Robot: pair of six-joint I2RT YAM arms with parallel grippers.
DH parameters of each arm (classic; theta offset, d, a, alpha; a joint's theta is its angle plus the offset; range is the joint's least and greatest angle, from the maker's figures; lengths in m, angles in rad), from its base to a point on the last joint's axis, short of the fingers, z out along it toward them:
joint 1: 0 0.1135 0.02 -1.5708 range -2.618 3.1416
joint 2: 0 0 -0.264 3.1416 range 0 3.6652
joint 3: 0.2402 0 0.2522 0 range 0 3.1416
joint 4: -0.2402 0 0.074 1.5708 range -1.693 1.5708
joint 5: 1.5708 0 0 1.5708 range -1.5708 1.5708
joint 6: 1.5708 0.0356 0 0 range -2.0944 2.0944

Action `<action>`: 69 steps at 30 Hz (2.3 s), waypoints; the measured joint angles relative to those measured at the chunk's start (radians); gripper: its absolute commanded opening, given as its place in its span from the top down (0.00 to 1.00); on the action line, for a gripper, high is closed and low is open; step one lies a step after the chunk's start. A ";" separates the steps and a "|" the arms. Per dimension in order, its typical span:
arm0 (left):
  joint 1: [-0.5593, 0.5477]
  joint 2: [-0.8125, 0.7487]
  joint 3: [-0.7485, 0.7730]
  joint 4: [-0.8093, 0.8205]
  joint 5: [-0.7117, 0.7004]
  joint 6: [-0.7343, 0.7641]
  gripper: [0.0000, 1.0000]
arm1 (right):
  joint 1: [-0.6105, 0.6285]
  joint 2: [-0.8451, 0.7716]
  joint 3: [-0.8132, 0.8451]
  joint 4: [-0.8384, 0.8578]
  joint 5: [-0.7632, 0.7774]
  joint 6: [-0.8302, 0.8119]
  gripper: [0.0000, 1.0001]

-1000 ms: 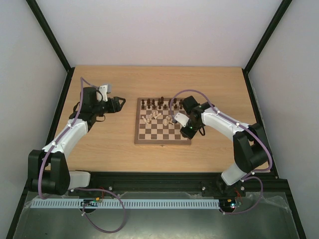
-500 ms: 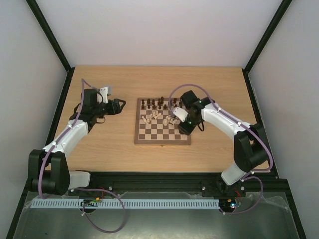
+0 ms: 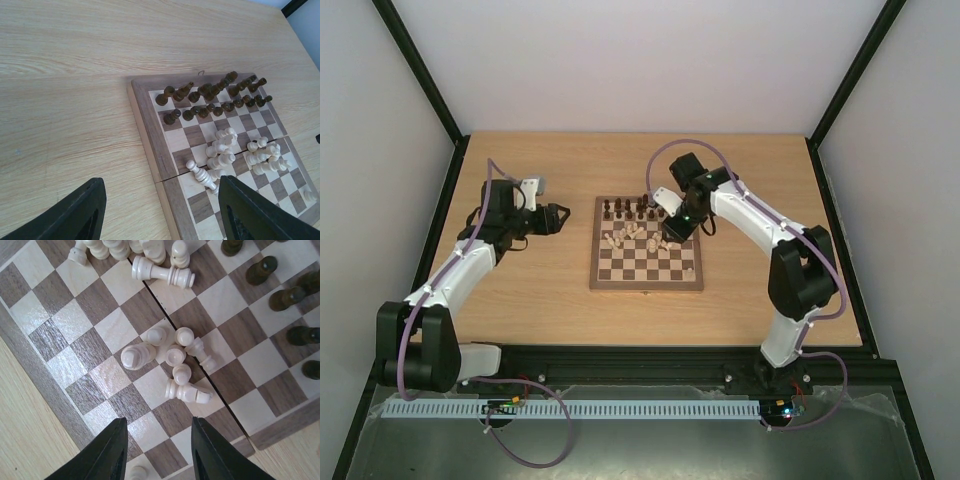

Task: Set up the chess pieces on the board

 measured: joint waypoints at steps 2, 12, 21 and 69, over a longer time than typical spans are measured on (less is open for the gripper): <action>0.000 -0.001 0.000 -0.004 0.000 0.010 0.35 | 0.000 0.022 0.008 -0.009 -0.005 0.000 0.64; 0.000 -0.005 0.000 -0.009 0.000 0.024 0.35 | 0.000 -0.043 -0.159 -0.042 0.055 -0.082 0.51; 0.000 0.006 0.000 -0.008 0.005 0.020 0.35 | 0.000 -0.092 -0.279 -0.063 0.109 -0.124 0.55; 0.012 -0.034 -0.041 0.019 0.004 -0.007 0.35 | 0.180 0.033 -0.111 -0.037 0.045 -0.074 0.93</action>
